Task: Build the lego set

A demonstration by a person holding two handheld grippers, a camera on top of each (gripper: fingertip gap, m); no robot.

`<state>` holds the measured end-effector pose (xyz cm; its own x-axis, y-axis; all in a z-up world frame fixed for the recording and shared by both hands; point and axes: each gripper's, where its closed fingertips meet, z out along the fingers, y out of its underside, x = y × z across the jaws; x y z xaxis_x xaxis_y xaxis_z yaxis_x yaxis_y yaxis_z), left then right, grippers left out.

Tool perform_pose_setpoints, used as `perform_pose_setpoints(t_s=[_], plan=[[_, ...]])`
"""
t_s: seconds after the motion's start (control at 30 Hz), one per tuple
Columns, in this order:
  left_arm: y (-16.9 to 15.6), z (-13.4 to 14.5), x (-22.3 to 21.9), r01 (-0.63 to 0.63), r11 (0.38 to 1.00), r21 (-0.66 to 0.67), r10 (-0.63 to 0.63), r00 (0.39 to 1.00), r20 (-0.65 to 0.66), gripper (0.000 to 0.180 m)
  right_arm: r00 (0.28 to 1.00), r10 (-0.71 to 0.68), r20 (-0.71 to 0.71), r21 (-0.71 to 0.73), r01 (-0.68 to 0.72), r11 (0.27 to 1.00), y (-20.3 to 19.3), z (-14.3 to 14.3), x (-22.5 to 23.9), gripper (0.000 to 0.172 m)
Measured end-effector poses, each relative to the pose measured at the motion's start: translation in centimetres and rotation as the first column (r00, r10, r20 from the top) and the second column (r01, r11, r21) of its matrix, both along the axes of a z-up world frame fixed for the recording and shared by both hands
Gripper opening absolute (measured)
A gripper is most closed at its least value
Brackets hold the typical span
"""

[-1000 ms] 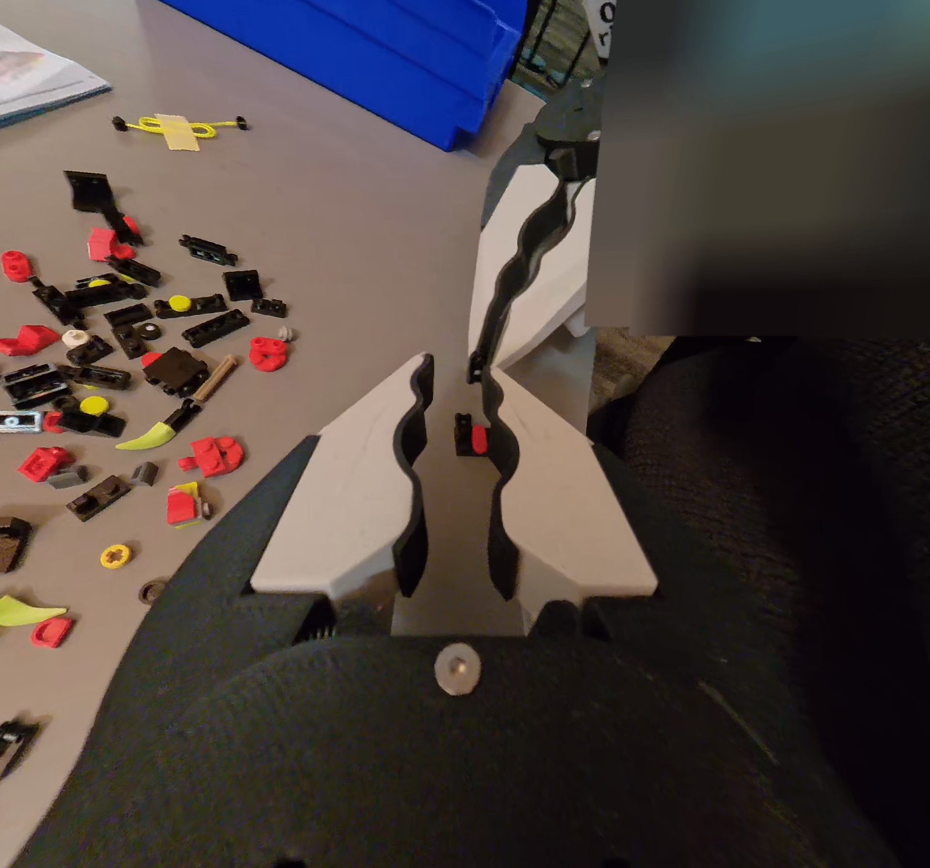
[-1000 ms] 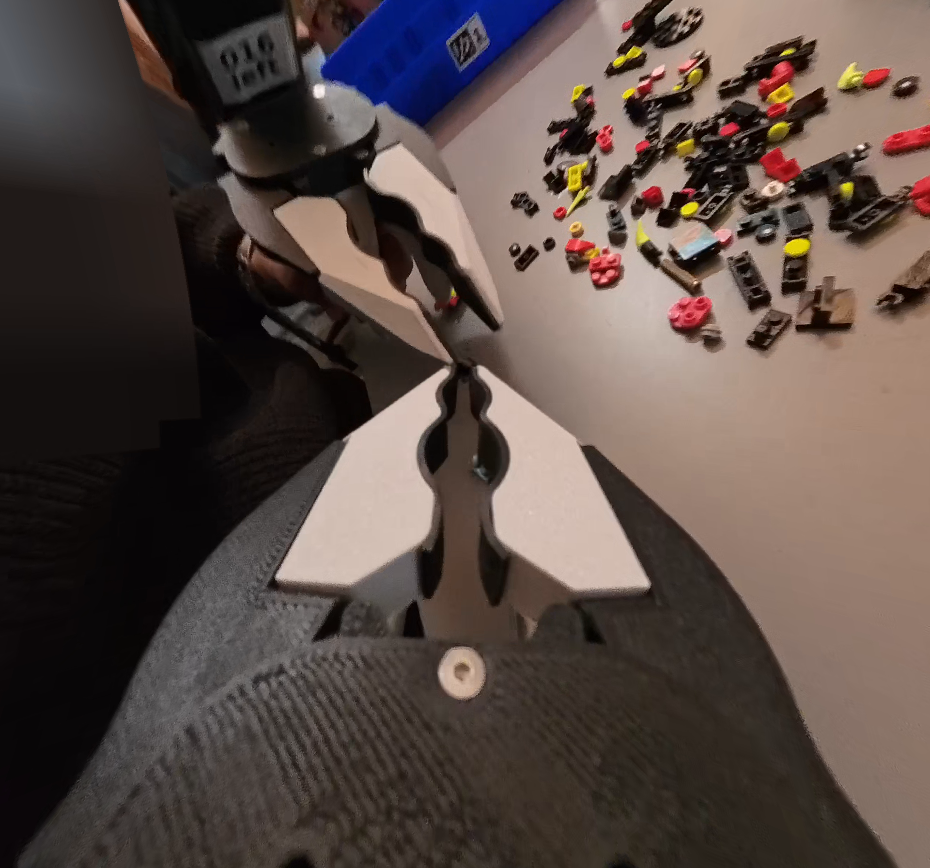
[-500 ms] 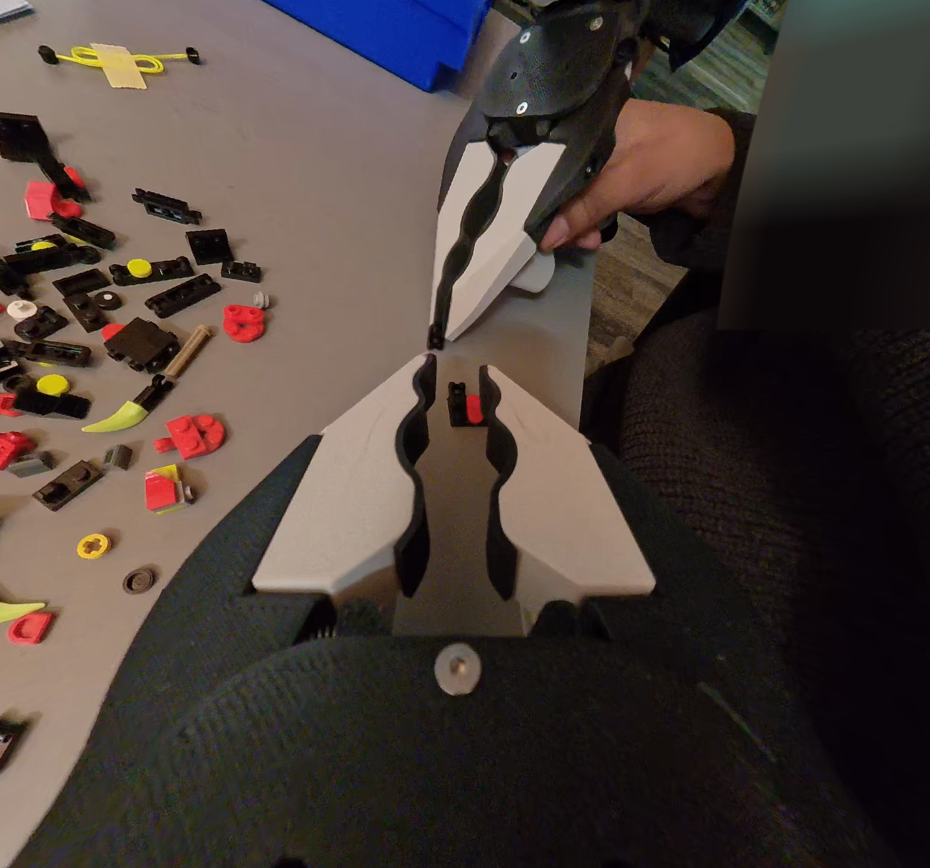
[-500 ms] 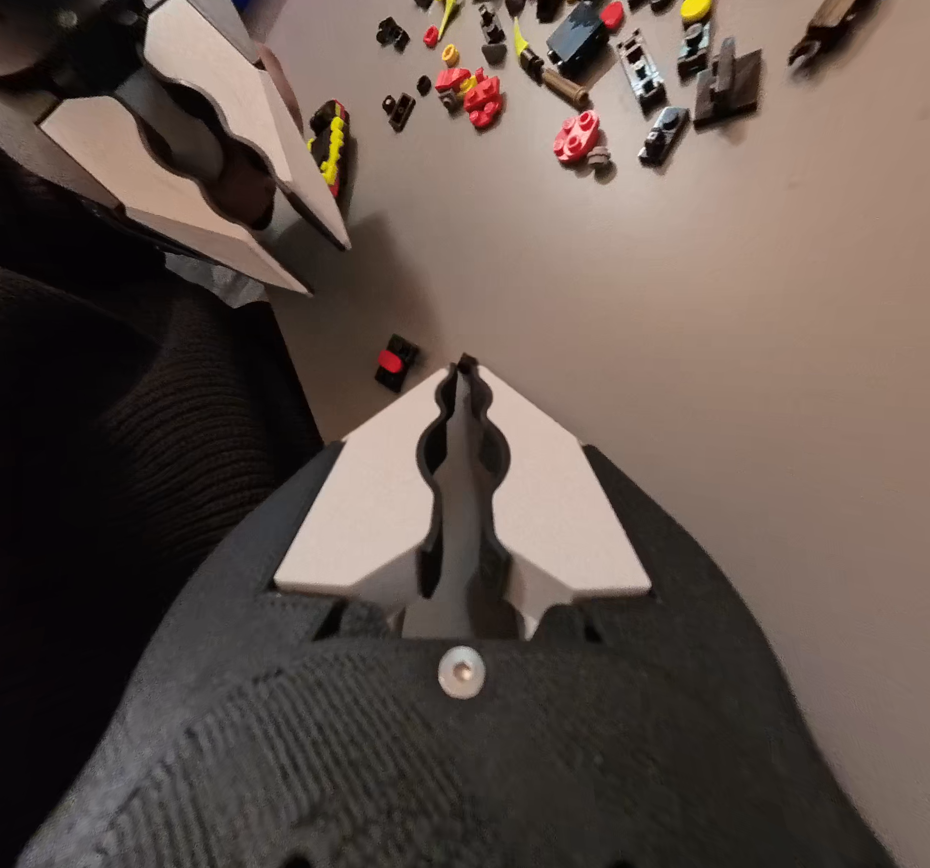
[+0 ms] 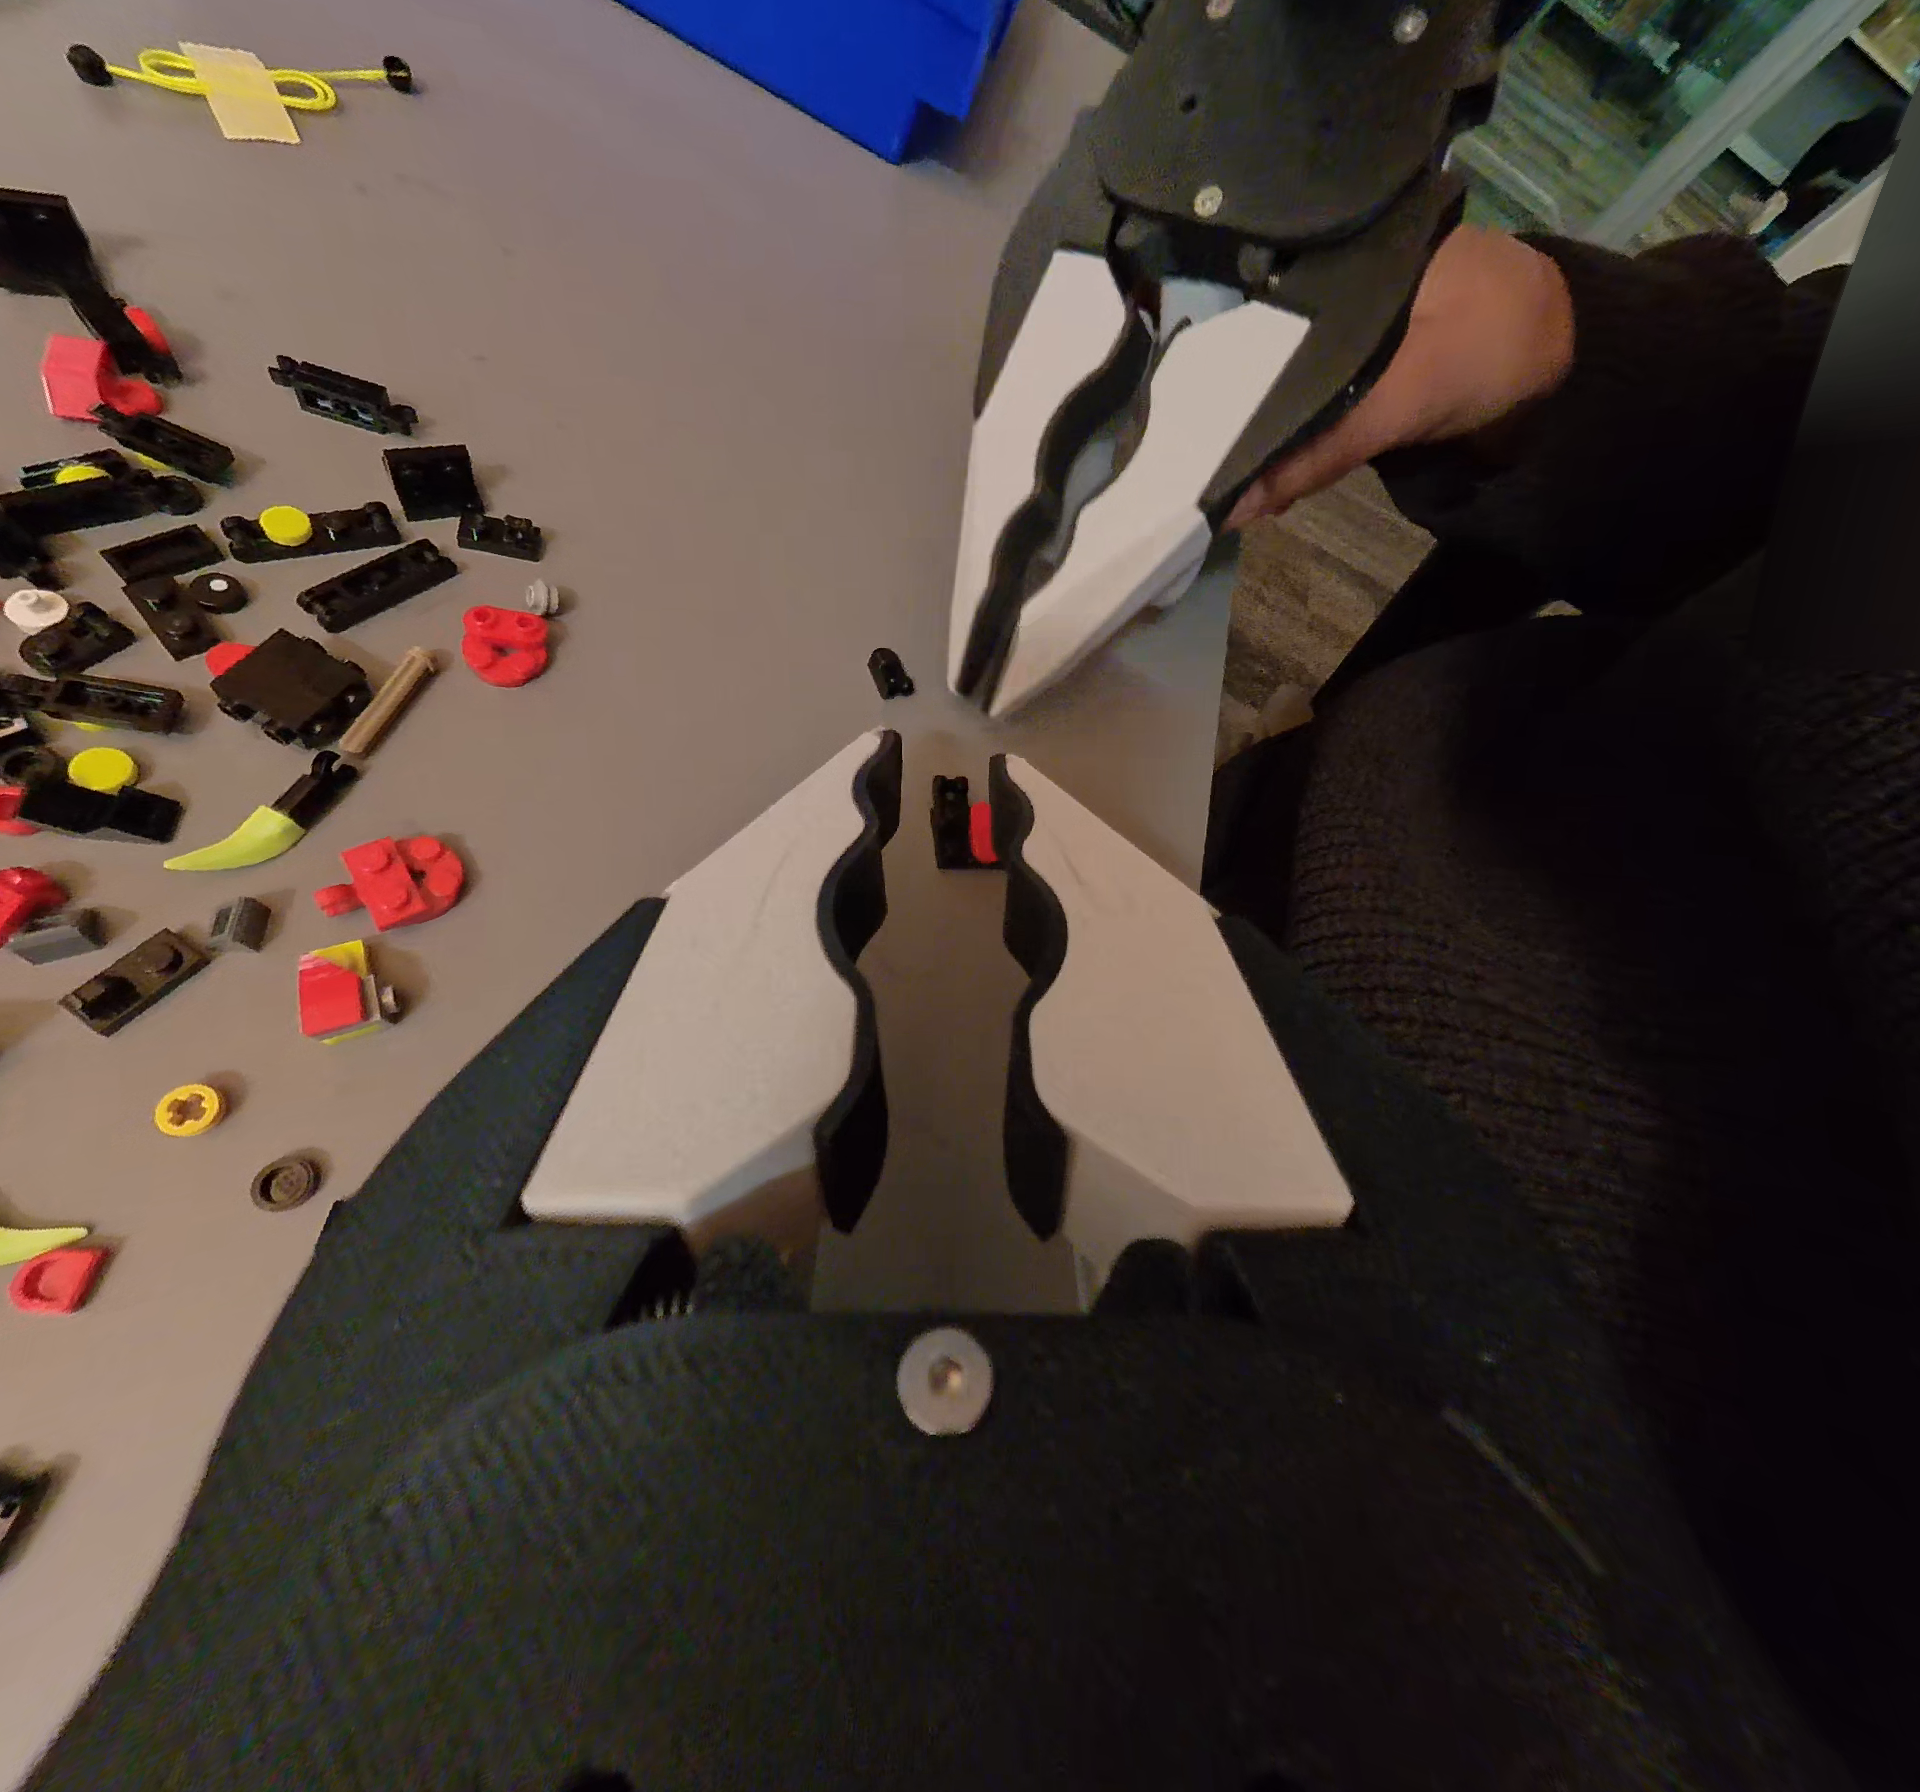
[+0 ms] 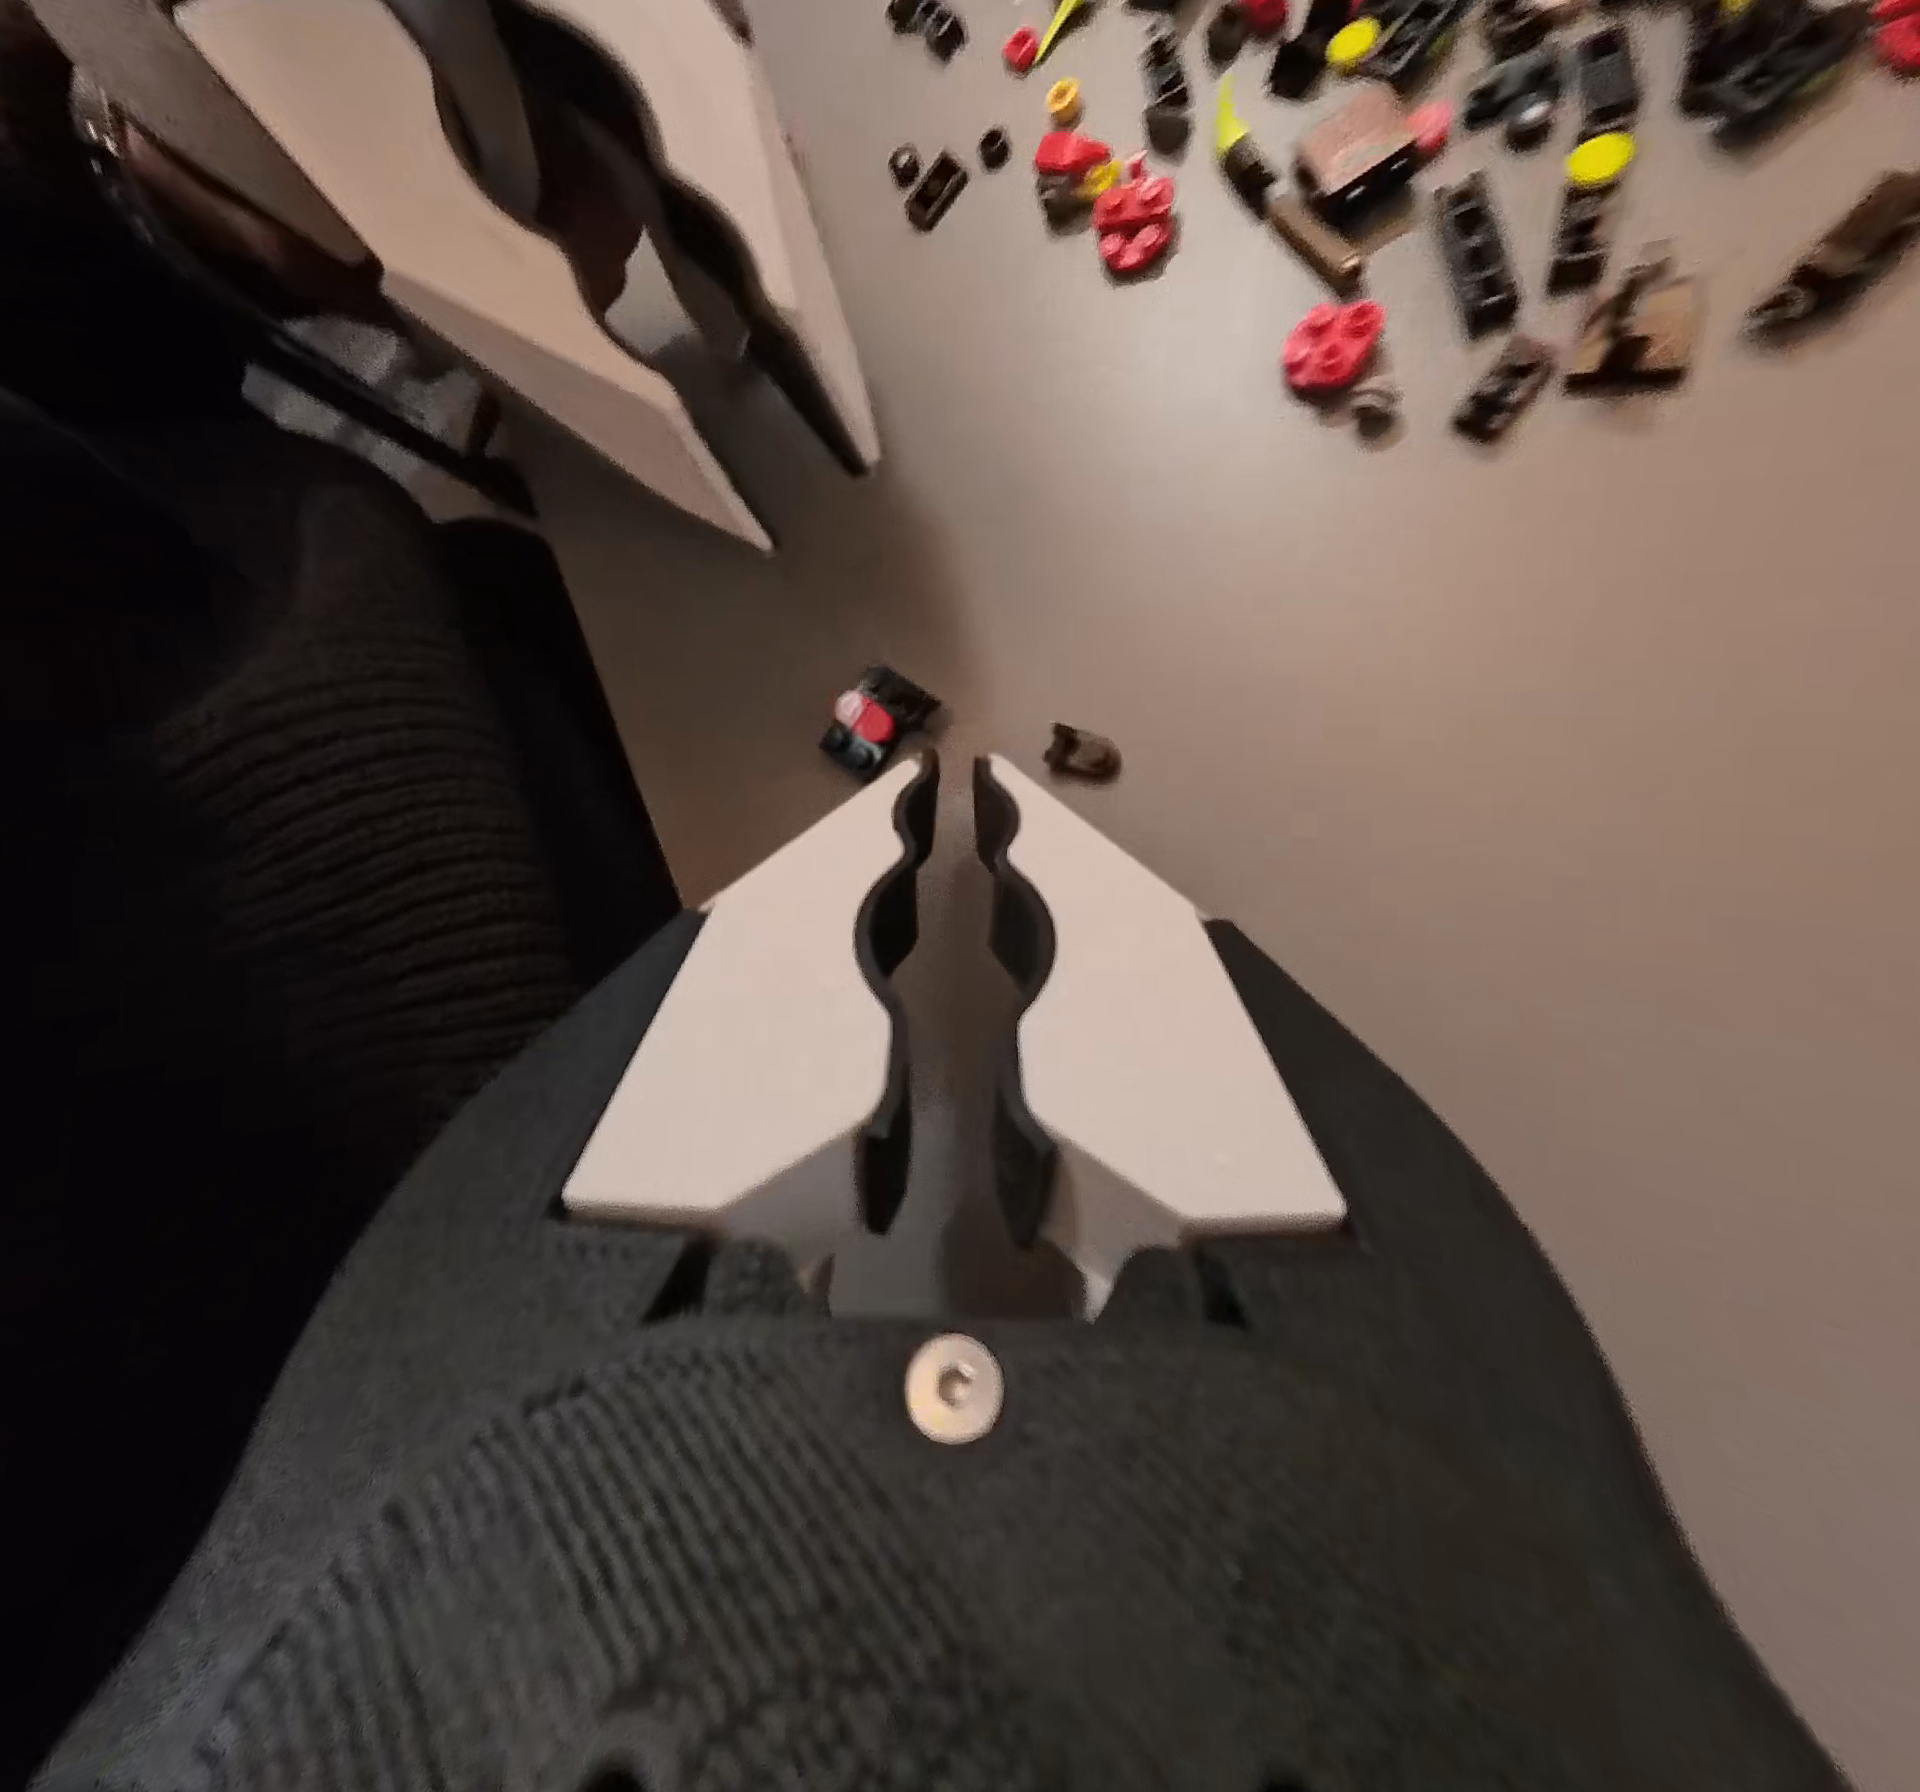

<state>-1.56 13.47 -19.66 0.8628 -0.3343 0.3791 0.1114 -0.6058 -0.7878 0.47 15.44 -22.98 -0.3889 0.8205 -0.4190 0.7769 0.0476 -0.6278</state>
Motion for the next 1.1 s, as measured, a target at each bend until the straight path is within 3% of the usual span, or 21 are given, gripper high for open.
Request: perform_pose_setpoints(t_s=[0.2,0.87,1.1], plan=[[-0.2,-0.4,0.1,0.008,1.000,-0.016,-0.008,1.000,-0.007,0.014,0.998,-0.060,-0.032,0.128,0.064,0.990,1.6,-0.7,-1.0,0.008],[-0.3,-0.7,0.2,0.011,0.999,-0.037,-0.012,1.000,-0.003,0.014,0.992,-0.100,-0.078,0.199,0.113,0.973,2.6,-0.4,-2.0,0.016],[-0.3,-0.9,0.2,0.012,0.999,-0.045,-0.013,1.000,-0.008,0.014,0.997,-0.047,-0.069,0.205,0.060,0.977,1.2,-0.9,-2.2,0.017]])
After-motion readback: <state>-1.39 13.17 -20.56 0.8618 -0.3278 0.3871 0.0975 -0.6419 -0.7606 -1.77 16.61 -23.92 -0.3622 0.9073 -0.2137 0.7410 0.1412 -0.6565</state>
